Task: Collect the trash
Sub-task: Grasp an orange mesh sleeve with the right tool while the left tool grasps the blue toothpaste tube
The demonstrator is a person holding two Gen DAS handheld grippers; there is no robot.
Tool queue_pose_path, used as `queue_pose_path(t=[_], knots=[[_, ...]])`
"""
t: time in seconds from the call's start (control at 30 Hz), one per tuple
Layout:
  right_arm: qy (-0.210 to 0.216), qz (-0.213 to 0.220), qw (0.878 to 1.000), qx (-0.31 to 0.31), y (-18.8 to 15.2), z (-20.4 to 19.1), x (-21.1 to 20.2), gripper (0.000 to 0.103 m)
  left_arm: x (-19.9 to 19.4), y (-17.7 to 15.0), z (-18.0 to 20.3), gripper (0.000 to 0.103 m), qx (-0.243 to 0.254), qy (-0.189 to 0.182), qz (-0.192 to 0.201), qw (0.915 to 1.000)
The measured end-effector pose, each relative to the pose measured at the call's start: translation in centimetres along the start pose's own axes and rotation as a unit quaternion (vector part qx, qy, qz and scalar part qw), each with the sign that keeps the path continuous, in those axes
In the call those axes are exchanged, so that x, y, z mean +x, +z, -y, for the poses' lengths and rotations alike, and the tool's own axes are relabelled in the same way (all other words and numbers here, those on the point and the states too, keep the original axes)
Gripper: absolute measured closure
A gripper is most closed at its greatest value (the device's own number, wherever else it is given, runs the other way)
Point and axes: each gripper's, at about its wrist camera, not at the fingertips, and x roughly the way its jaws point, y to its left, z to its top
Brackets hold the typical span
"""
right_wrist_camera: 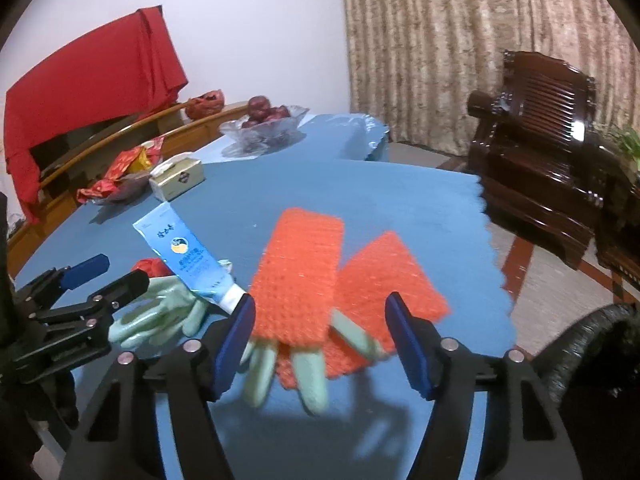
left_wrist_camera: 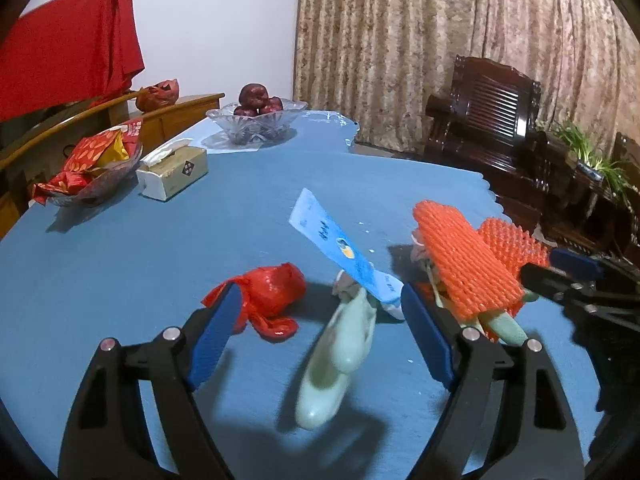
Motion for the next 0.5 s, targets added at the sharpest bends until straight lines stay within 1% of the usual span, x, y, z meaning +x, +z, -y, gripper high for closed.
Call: queue_pose_path(t=[0.17, 0.27, 0.33, 0.37, 0.4, 0.43, 0.5], knots=[[0.003, -0.02, 1.0, 0.003, 0.2, -0.2, 2.6, 0.038, 0.4, 0.4, -0.6, 0.024, -0.003, -0.001, 0.001, 1.0], [0.001, -0.032, 0.999, 0.001, 0.3, -0.1, 3.7, 0.043, 0.9, 0.7, -0.8, 0.025, -0.007, -0.006, 0.0, 1.0], [0.005, -0.039, 0.999, 0.003, 0.3, 0.0, 4.3, 0.052, 1.3, 0.9, -0.7, 0.026, -0.007, -0.009, 0.0, 0.9999], [0.007, -0.042, 0.999, 0.003, 0.2, 0.1, 4.4, 0.054, 1.5, 1.0, -0.7, 0.027, -0.008, -0.01, 0.0, 0.9999], [0.01, -0.043, 0.999, 0.002, 0.2, 0.1, 4.5, 0.059, 1.7, 1.2, -0.6, 0.027, -0.009, -0.013, -0.001, 0.9999], [0.014, -0.044, 0.999, 0.001, 0.1, 0.1, 4.5, 0.068, 1.9, 1.3, -0.6, 0.029, -0.01, -0.015, -0.002, 0.9998], [0.023, -0.042, 0.999, -0.002, 0.1, 0.2, 4.4, 0.077, 2.4, 1.6, -0.5, 0.03, -0.011, -0.018, -0.004, 0.9998]])
